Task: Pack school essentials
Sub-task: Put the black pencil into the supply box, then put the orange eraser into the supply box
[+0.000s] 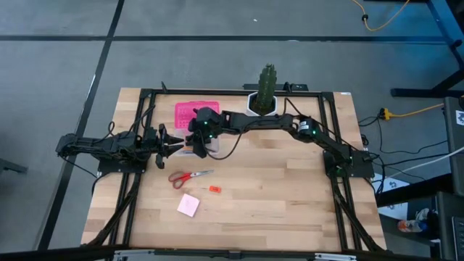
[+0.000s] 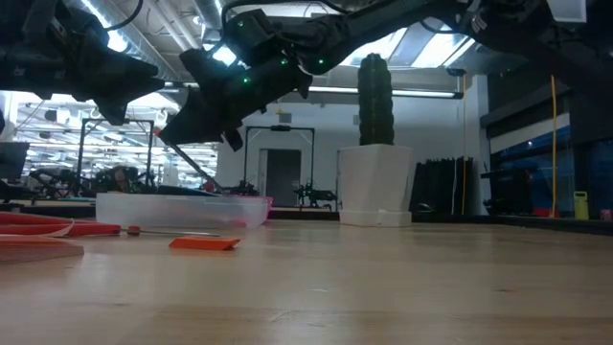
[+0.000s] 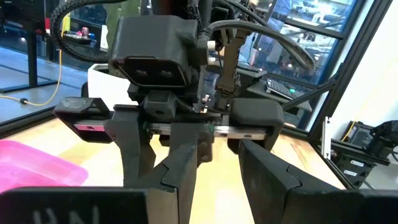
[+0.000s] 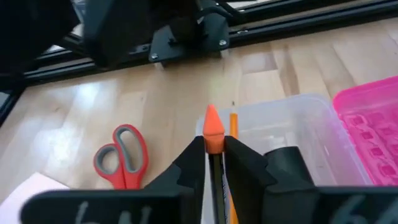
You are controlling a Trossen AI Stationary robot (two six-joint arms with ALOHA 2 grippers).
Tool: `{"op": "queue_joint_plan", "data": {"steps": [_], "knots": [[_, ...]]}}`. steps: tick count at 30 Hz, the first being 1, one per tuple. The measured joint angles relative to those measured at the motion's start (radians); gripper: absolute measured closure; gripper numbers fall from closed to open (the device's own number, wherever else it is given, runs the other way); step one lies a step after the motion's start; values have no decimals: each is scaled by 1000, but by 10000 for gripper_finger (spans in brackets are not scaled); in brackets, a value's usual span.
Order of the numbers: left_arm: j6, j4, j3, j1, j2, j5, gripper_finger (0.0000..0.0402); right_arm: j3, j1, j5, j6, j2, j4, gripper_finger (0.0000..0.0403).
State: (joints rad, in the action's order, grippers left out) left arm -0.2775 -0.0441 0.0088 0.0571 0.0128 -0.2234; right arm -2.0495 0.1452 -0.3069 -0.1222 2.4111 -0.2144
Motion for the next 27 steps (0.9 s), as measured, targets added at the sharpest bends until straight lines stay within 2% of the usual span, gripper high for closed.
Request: {"op": "queue_joint_plan", "data": {"steps": [3, 15, 20, 27], "knots": [[0, 0, 0, 0, 0, 0, 288, 0, 1, -35, -9, 0, 1, 307], [0, 0, 0, 0, 0, 0, 288, 0, 1, -35, -49, 0, 1, 165], [0, 0, 0, 0, 0, 0, 288, 0, 3, -44, -184, -5, 0, 155], [0, 0, 0, 0, 0, 0, 288, 0, 10, -61, -297, -8, -6, 179]]}}
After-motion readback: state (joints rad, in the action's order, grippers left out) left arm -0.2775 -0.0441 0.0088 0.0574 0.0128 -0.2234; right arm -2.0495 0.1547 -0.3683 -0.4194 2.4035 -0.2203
